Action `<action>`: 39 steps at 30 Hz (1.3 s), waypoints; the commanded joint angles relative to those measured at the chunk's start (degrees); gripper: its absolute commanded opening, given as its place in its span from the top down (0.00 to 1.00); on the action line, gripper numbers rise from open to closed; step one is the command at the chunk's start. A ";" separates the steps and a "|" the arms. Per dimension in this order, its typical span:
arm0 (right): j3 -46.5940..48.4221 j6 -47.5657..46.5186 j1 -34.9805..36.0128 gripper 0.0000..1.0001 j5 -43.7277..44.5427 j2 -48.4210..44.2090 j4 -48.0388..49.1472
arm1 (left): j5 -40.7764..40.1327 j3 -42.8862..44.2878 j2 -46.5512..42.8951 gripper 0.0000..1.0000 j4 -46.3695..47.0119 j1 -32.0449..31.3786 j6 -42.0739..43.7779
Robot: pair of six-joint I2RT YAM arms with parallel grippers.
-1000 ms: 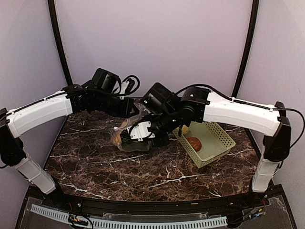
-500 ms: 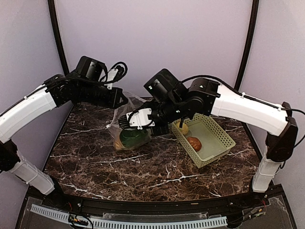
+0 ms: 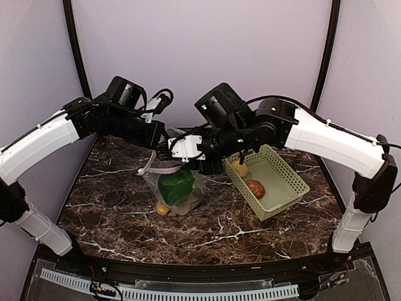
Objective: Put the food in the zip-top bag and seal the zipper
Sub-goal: Adjust the zipper food storage bag at the center of the board, then pick up the fake vegetable from the bin.
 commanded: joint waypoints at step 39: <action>-38.79 17.41 -43.19 0.32 -22.91 -8.70 8.62 | -4.44 -9.99 -5.94 0.99 5.34 0.00 -4.06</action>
